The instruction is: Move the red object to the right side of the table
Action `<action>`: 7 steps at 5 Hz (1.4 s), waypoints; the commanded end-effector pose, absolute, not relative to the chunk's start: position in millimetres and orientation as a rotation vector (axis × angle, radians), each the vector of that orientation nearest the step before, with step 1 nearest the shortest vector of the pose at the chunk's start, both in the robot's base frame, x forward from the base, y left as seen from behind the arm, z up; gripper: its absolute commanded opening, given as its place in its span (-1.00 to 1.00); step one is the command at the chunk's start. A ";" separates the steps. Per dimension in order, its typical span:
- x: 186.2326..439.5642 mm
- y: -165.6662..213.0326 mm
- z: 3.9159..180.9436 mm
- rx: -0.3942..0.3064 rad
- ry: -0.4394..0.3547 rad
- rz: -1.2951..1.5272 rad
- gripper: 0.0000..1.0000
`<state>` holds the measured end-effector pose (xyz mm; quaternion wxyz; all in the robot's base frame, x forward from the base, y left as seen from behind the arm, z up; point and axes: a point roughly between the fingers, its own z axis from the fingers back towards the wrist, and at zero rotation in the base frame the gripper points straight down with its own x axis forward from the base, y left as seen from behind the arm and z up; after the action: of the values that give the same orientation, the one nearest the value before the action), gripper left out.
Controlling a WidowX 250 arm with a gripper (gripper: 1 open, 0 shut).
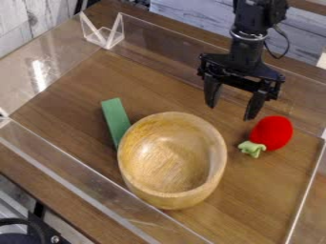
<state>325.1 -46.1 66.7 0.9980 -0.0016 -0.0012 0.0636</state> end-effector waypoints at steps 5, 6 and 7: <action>344.5 -51.5 68.5 0.012 -0.041 0.252 1.00; 347.5 -54.4 60.8 0.019 -0.043 0.255 1.00; 351.7 -57.1 55.7 0.024 -0.053 0.257 1.00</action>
<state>341.7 -53.7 38.5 0.9911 0.0191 0.0035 0.1320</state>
